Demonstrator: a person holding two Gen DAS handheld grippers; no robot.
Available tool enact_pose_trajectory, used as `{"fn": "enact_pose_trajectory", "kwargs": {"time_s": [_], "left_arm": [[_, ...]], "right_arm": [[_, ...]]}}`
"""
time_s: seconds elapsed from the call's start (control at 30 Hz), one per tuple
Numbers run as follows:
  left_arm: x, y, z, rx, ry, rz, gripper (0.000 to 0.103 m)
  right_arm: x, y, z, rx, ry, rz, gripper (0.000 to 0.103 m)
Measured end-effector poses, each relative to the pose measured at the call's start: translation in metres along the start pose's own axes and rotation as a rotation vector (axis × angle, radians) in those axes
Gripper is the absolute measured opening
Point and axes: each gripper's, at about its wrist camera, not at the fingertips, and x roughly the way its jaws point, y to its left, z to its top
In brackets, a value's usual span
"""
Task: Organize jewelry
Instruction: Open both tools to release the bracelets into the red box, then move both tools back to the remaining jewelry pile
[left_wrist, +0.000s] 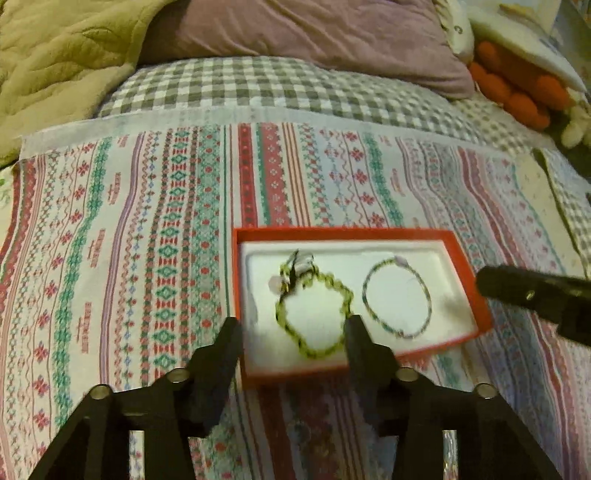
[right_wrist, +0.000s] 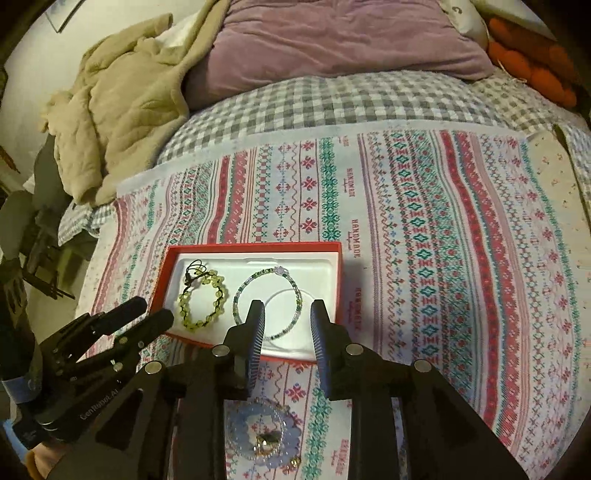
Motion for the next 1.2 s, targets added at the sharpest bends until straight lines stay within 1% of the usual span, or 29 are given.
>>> {"fn": "enact_pose_trajectory", "kwargs": {"time_s": [0.07,0.1,0.13,0.17,0.2,0.23,0.27,0.37,0.43,0.5,0.67,0.93,1.2], "left_arm": [[-0.003,-0.001,-0.005,0.006,0.013,0.003,0.061],[-0.004,-0.001,-0.007,0.006,0.019,0.003,0.064],[-0.006,-0.001,-0.01,0.007,0.026,0.003,0.069],[-0.008,-0.001,-0.013,0.007,0.031,0.005,0.075],[-0.009,-0.001,-0.015,0.006,0.036,0.007,0.077],[-0.011,-0.001,-0.018,0.007,0.041,0.009,0.083],[-0.013,0.0,-0.021,0.009,0.046,0.013,0.086],[-0.018,0.0,-0.031,0.021,0.057,0.026,0.092],[-0.022,0.002,-0.037,0.028,0.063,0.025,0.093],[-0.025,0.004,-0.043,0.037,0.075,0.021,0.095],[-0.028,0.015,-0.06,0.035,0.103,0.026,0.097],[-0.027,0.029,-0.086,0.021,0.145,0.01,0.097],[-0.025,0.036,-0.111,0.035,0.162,-0.007,0.097]], "right_arm": [[-0.008,-0.001,-0.003,0.002,-0.004,0.0,0.036],[-0.012,-0.002,-0.005,0.003,-0.008,-0.001,0.041],[-0.016,-0.002,-0.008,0.002,-0.011,-0.002,0.047],[-0.02,-0.003,-0.011,0.002,-0.015,-0.001,0.05],[-0.023,-0.004,-0.014,0.002,-0.016,0.0,0.053],[-0.026,-0.005,-0.017,0.003,-0.016,0.002,0.054],[-0.028,-0.006,-0.019,0.003,-0.015,0.002,0.054],[-0.034,-0.009,-0.03,0.0,-0.008,-0.007,0.057],[-0.037,-0.01,-0.037,-0.001,-0.004,-0.011,0.061],[-0.039,-0.011,-0.044,-0.004,0.003,-0.013,0.063],[-0.041,-0.012,-0.06,-0.009,0.023,-0.016,0.064],[-0.035,-0.013,-0.082,-0.014,0.061,-0.005,0.065],[-0.022,-0.008,-0.106,-0.074,0.115,-0.011,0.065]]}}
